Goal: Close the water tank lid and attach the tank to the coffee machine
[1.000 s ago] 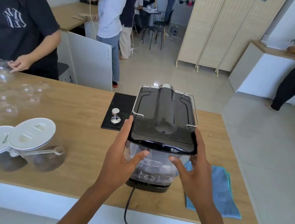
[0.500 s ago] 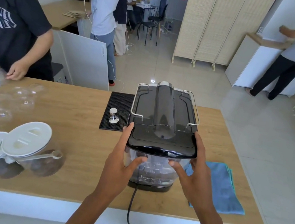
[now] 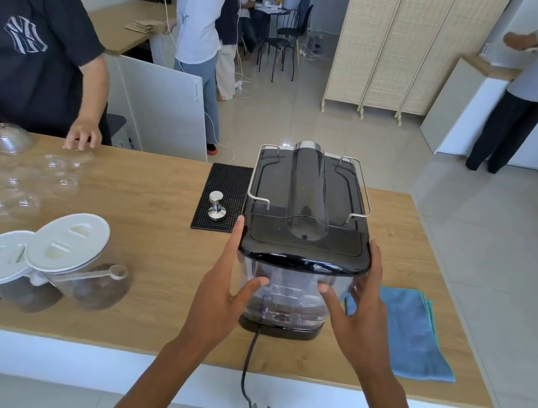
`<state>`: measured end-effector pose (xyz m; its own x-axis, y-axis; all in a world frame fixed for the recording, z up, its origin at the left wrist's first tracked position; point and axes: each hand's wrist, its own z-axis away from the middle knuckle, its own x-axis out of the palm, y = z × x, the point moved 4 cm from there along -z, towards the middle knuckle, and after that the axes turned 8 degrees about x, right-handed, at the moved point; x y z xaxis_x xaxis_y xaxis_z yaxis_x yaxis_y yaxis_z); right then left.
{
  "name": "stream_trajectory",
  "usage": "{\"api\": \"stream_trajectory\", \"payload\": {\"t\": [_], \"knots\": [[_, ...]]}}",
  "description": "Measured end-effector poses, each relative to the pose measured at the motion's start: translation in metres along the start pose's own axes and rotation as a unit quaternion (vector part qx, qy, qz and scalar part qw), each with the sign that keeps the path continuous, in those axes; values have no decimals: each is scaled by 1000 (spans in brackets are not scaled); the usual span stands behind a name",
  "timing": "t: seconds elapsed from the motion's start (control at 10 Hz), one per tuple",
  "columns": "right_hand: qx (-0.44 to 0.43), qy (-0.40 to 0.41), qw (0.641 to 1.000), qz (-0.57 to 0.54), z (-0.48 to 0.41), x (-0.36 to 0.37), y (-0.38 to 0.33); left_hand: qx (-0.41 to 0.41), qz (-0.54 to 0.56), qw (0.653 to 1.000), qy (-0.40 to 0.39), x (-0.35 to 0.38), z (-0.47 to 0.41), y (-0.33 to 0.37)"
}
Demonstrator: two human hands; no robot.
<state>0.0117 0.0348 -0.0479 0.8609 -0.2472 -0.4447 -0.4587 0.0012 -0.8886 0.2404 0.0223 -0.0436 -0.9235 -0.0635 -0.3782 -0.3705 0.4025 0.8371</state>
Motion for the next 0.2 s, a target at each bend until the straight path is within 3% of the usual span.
{"api": "stream_trajectory", "payload": {"t": [0.2], "knots": [[18, -25, 984, 174, 18, 16, 59, -61, -176, 974, -132, 3, 36, -84]]}}
